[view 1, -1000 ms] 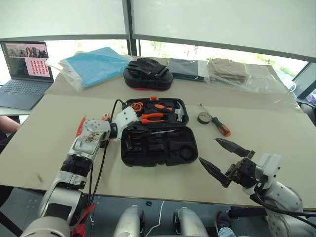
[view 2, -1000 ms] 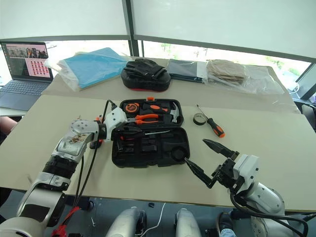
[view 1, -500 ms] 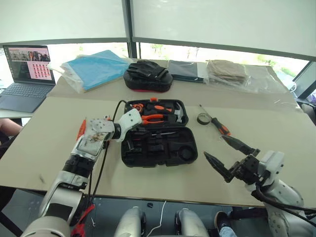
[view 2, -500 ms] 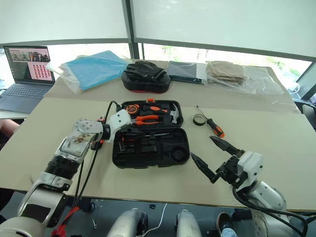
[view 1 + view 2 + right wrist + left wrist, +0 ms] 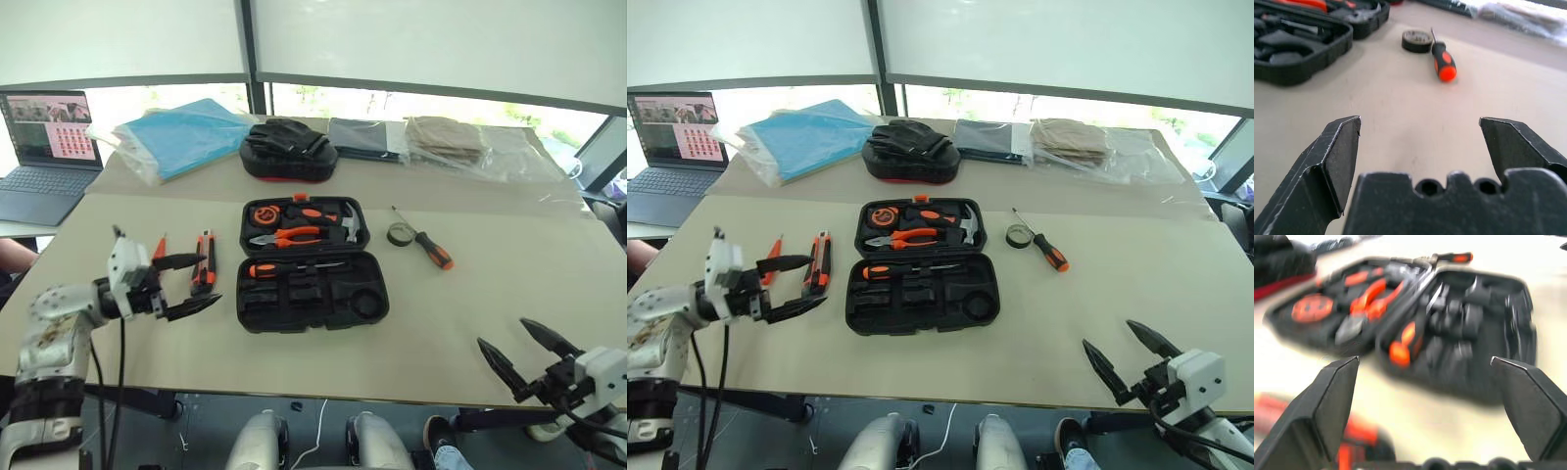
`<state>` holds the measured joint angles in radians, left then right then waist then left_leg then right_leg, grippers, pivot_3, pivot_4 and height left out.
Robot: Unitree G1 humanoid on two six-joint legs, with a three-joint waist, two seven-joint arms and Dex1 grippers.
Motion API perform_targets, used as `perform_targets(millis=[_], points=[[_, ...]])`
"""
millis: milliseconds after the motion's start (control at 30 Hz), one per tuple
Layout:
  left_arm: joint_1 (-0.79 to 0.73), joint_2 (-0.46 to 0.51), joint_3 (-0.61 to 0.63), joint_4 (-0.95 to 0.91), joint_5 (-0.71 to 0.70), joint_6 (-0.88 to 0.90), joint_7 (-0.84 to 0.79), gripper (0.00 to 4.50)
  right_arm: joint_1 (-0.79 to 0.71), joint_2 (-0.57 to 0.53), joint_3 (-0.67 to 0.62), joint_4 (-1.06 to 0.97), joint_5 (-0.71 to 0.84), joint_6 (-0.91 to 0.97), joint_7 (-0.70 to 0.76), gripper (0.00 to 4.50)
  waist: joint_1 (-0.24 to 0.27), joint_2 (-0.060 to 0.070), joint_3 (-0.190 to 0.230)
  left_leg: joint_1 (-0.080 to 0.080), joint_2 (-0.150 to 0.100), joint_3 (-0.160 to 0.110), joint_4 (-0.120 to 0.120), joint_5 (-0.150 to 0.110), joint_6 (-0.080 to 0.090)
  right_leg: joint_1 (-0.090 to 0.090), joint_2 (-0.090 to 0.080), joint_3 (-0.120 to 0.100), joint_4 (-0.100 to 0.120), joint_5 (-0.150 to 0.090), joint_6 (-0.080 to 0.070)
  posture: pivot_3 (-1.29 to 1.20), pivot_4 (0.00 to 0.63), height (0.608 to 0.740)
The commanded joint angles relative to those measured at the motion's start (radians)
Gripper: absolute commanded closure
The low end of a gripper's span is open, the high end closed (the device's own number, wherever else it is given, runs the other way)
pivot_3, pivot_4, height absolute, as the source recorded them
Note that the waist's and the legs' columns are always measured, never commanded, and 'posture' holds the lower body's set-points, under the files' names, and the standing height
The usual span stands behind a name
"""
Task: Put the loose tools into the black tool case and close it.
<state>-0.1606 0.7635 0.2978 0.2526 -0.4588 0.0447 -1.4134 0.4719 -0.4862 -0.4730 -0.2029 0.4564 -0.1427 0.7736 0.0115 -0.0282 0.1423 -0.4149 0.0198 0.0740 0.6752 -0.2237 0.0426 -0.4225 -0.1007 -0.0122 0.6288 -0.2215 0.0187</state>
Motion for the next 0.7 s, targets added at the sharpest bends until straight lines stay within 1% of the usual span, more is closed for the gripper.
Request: perform_targets(millis=[33, 67, 100, 167, 200, 233, 267, 300, 367, 400, 433, 500, 600, 700], points=[[0.003, 0.024, 0.029, -0.007, -0.035, -0.031, -0.037, 0.06, -0.174, -0.116, -0.016, 0.035, -0.016, 0.093, -0.051, 0.00, 0.000, 0.000, 0.000, 0.000, 0.000, 0.000, 0.000, -0.002, -0.003, -0.001, -0.003, 0.000, 0.000, 0.000, 0.001, 0.00, 0.150, 0.740], [-0.012, 0.018, 0.018, 0.001, -0.035, -0.033, -0.036, 0.06, -0.252, -0.162, 0.000, 0.066, -0.025, 0.140, -0.057, 0.00, -0.005, 0.001, 0.001, 0.001, 0.000, 0.000, 0.000, -0.004, -0.007, -0.001, -0.007, 0.000, 0.000, 0.000, 0.002, 0.00, 0.150, 0.740], [-0.030, 0.012, 0.004, 0.002, -0.039, -0.021, -0.036, 0.06, -0.322, -0.204, 0.023, 0.097, -0.033, 0.190, -0.056, 0.00, -0.007, 0.002, 0.002, 0.002, -0.001, 0.001, 0.001, -0.004, -0.007, -0.001, -0.007, -0.001, -0.001, 0.000, 0.004, 0.00, 0.150, 0.740], [-0.071, -0.016, -0.015, -0.019, -0.056, 0.008, -0.008, 0.06, -0.471, -0.293, 0.111, 0.172, -0.084, 0.307, -0.042, 0.00, -0.006, 0.003, 0.003, 0.001, -0.002, 0.007, 0.000, -0.002, -0.004, -0.001, -0.011, -0.002, -0.001, 0.003, 0.009, 0.00, 0.150, 0.740], [-0.087, -0.031, -0.020, -0.032, -0.065, 0.022, 0.010, 0.06, -0.548, -0.329, 0.159, 0.213, -0.109, 0.361, -0.029, 0.00, -0.004, 0.003, 0.003, 0.003, -0.003, 0.009, 0.001, -0.002, -0.003, -0.001, -0.010, -0.003, -0.001, 0.004, 0.009, 0.00, 0.150, 0.740], [-0.096, -0.041, -0.021, -0.041, -0.069, 0.030, 0.022, 0.06, -0.598, -0.352, 0.192, 0.241, -0.124, 0.395, -0.020, 0.00, -0.002, 0.003, 0.003, 0.002, -0.003, 0.010, 0.001, -0.001, -0.003, 0.000, -0.010, -0.003, -0.001, 0.005, 0.009, 0.00, 0.150, 0.740], [-0.100, -0.050, -0.023, -0.051, -0.071, 0.029, 0.031, 0.06, -0.670, -0.366, 0.232, 0.283, -0.139, 0.436, -0.011, 0.00, -0.001, 0.003, 0.003, 0.001, -0.003, 0.010, 0.001, 0.003, 0.004, -0.001, -0.009, -0.004, -0.001, 0.006, 0.008, 0.00, 0.150, 0.740], [-0.088, -0.059, -0.020, -0.070, -0.076, 0.029, 0.040, 0.06, -0.787, -0.374, 0.302, 0.364, -0.175, 0.493, 0.014, 0.00, -0.002, 0.002, 0.003, 0.001, -0.002, 0.010, 0.000, 0.003, 0.005, -0.001, -0.009, -0.004, -0.002, 0.007, 0.004, 0.00, 0.150, 0.740], [-0.063, -0.067, -0.011, -0.097, -0.085, 0.031, 0.058, 0.06, -0.965, -0.372, 0.417, 0.501, -0.245, 0.548, 0.060, 0.00, -0.011, 0.002, 0.003, -0.001, -0.002, 0.011, 0.000, 0.002, 0.006, -0.002, -0.007, -0.003, -0.002, 0.008, 0.002, 0.00, 0.150, 0.740], [-0.050, -0.066, -0.006, -0.105, -0.088, 0.030, 0.063, 0.06, -1.024, -0.368, 0.461, 0.553, -0.276, 0.558, 0.080, 0.00, -0.014, 0.002, 0.004, -0.002, -0.003, 0.012, 0.000, 0.001, 0.007, -0.003, -0.007, -0.002, -0.003, 0.008, 0.004, 0.00, 0.150, 0.740], [-0.043, -0.065, -0.004, -0.109, -0.088, 0.030, 0.067, 0.06, -1.055, -0.365, 0.485, 0.586, -0.295, 0.559, 0.092, 0.00, -0.015, 0.002, 0.004, -0.002, -0.003, 0.013, 0.000, 0.000, 0.008, -0.004, -0.007, -0.002, -0.003, 0.011, 0.008, 0.00, 0.150, 0.740], [-0.012, -0.059, 0.013, -0.129, -0.096, 0.030, 0.075, 0.06, -1.152, -0.330, 0.539, 0.699, -0.342, 0.549, 0.092, 0.00, -0.018, 0.002, 0.004, -0.002, -0.003, 0.012, 0.000, -0.003, 0.009, -0.004, -0.007, -0.002, -0.003, 0.011, 0.010, 0.00, 0.150, 0.740], [0.016, -0.051, 0.029, -0.150, -0.107, 0.032, 0.084, 0.06, -1.241, -0.293, 0.595, 0.812, -0.388, 0.574, 0.117, 0.00, -0.025, 0.001, 0.004, -0.006, -0.004, 0.013, 0.000, -0.006, 0.010, -0.005, -0.007, -0.002, -0.005, 0.010, 0.013, 0.00, 0.150, 0.740], [0.036, -0.037, 0.043, -0.154, -0.113, 0.031, 0.085, 0.06, -1.298, -0.262, 0.644, 0.917, -0.449, 0.532, 0.117, 0.00, -0.023, 0.002, 0.004, -0.008, -0.005, 0.013, 0.001, -0.006, 0.011, -0.006, -0.008, -0.002, -0.006, 0.011, 0.016, 0.00, 0.150, 0.740]])
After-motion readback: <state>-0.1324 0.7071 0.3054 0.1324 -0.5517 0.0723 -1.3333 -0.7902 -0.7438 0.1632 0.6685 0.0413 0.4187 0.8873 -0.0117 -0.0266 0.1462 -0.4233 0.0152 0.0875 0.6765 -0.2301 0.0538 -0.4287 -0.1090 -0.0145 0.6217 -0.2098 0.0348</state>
